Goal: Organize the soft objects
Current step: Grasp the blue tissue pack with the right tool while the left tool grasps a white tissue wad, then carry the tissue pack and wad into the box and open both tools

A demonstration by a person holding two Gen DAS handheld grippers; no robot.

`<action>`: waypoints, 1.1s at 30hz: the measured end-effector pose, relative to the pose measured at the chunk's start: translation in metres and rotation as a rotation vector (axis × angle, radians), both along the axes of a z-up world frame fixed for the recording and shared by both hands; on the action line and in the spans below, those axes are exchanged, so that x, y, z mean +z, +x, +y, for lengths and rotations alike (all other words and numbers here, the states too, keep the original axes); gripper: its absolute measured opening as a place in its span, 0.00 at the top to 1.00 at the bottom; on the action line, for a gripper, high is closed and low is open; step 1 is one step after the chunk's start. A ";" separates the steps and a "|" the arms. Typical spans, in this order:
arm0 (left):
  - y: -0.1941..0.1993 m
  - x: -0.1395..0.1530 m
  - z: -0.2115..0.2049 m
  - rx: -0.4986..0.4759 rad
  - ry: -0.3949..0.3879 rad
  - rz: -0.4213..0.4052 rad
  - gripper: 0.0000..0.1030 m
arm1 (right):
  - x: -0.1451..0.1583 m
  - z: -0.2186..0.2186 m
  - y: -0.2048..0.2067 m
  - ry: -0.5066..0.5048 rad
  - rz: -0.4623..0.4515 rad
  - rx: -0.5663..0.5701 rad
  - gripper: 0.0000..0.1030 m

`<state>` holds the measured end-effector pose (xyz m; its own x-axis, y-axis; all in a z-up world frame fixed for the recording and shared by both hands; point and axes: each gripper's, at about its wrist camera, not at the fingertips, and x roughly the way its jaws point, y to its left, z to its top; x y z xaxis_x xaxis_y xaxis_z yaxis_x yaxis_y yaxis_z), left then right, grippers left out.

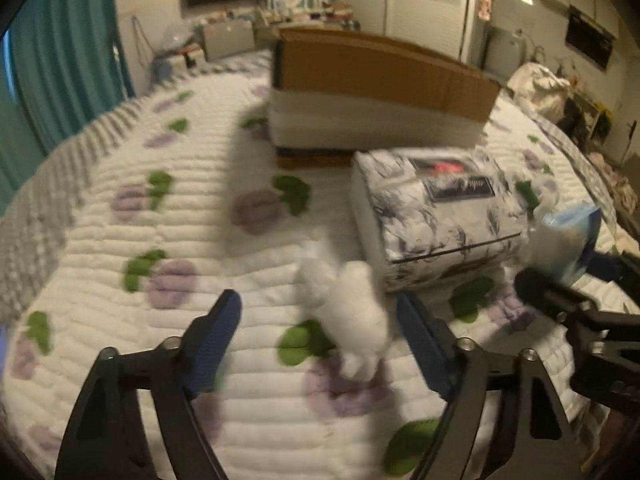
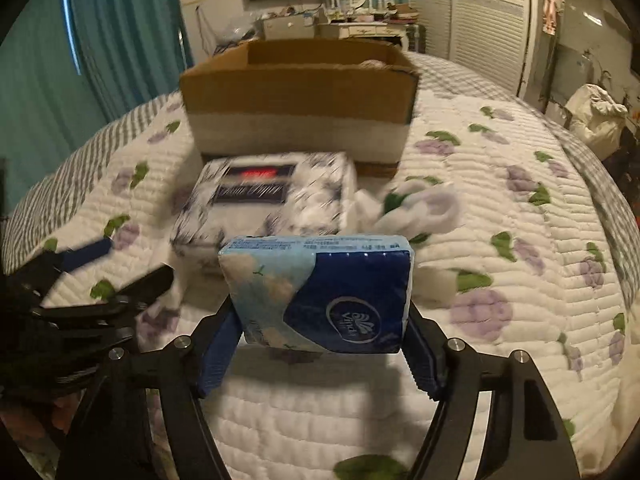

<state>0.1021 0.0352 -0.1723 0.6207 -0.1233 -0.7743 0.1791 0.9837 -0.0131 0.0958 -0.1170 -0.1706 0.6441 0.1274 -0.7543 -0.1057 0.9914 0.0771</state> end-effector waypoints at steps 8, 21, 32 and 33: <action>0.001 -0.009 -0.012 -0.046 0.005 0.041 0.70 | 0.001 -0.001 -0.001 0.024 0.006 0.025 0.29; -0.047 0.066 -0.008 -0.031 -0.013 -0.099 0.70 | 0.058 -0.015 -0.038 0.087 -0.115 0.041 0.29; -0.021 0.156 -0.033 -0.069 0.007 -0.285 0.70 | 0.155 -0.043 -0.010 0.108 -0.293 0.067 0.28; -0.012 0.162 -0.036 -0.071 0.007 -0.298 0.70 | 0.161 -0.045 -0.005 0.113 -0.304 0.072 0.28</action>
